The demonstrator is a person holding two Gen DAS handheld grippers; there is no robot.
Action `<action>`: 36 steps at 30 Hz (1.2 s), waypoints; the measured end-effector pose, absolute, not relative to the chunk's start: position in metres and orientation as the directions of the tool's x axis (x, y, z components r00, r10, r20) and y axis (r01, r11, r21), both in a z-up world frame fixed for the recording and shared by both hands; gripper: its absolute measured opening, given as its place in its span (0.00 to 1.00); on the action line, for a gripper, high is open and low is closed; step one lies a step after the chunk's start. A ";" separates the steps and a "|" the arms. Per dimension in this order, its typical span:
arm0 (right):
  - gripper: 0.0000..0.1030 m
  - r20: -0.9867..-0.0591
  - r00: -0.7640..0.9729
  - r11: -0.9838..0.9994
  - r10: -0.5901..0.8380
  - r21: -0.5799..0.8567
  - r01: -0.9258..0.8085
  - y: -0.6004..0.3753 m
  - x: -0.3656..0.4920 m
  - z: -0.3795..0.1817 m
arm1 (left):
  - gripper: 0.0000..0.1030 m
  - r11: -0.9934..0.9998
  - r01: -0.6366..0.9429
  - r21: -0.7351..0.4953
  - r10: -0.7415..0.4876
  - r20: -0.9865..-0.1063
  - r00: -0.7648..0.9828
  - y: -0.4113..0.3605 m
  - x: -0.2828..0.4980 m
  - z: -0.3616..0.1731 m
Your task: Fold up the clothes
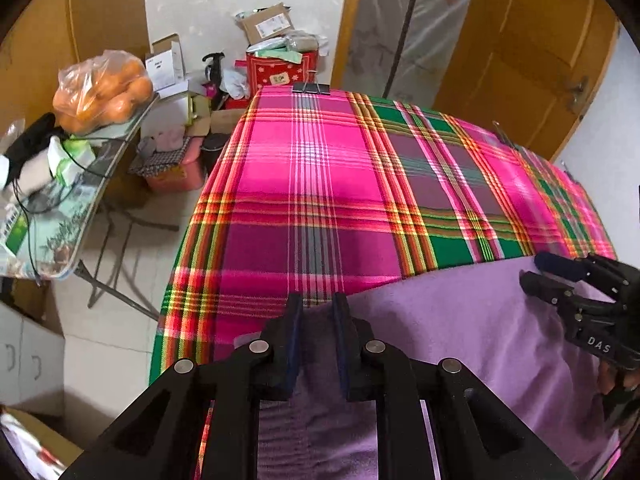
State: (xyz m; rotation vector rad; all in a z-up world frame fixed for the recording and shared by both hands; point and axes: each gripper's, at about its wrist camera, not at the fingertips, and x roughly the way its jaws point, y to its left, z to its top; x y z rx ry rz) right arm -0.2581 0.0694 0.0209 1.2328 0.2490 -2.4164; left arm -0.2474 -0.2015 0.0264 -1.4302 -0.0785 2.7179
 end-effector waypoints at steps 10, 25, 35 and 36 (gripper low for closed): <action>0.45 -0.802 -0.482 -0.850 -0.352 0.058 0.524 0.055 -0.259 0.021 | 0.25 -0.973 -0.231 0.014 0.116 -0.835 -0.538 -0.182 -0.243 0.029; 0.53 -0.805 -0.485 -0.833 -0.341 0.021 0.552 0.042 -0.267 0.011 | 0.36 -0.963 -0.269 -0.012 0.157 -0.836 -0.526 -0.186 -0.249 0.017; 0.36 -0.802 -0.473 -0.800 -0.365 0.010 0.600 0.040 -0.256 0.013 | 0.36 -0.945 -0.326 -0.001 0.187 -0.822 -0.539 -0.186 -0.240 0.017; 0.33 -0.802 -0.471 -0.797 -0.369 0.011 0.605 0.039 -0.256 0.013 | 0.36 -0.943 -0.332 0.000 0.190 -0.821 -0.539 -0.186 -0.239 0.017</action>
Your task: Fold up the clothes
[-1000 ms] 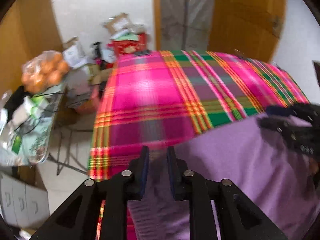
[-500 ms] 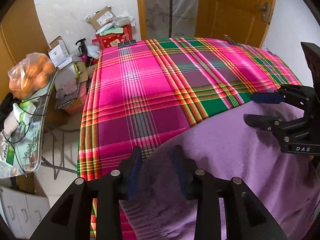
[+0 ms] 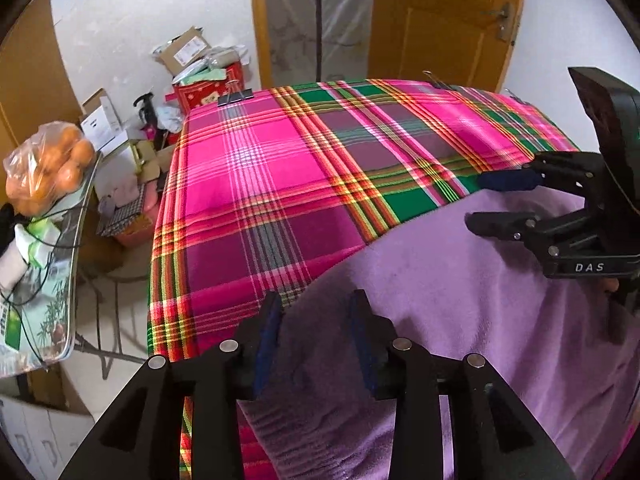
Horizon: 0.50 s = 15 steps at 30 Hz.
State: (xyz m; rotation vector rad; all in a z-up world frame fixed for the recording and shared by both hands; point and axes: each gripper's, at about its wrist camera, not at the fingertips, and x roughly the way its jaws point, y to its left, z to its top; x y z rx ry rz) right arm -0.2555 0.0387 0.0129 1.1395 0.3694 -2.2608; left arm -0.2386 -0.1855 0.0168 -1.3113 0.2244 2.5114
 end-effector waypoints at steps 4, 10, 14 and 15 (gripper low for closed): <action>0.18 -0.800 -0.460 -0.786 -0.386 0.024 0.617 0.037 -0.252 0.014 | 0.33 -0.938 -0.346 0.007 0.194 -0.819 -0.540 -0.184 -0.236 0.017; 0.07 -0.806 -0.479 -0.805 -0.348 -0.005 0.593 0.034 -0.244 0.017 | 0.15 -0.930 -0.365 0.037 0.186 -0.811 -0.555 -0.174 -0.228 0.017; 0.05 -0.808 -0.483 -0.824 -0.339 0.007 0.567 0.036 -0.241 0.022 | 0.12 -0.939 -0.342 0.040 0.172 -0.806 -0.566 -0.174 -0.225 0.018; 0.05 -0.804 -0.491 -0.825 -0.336 0.000 0.564 0.036 -0.239 0.023 | 0.10 -0.942 -0.334 0.039 0.169 -0.804 -0.570 -0.175 -0.224 0.018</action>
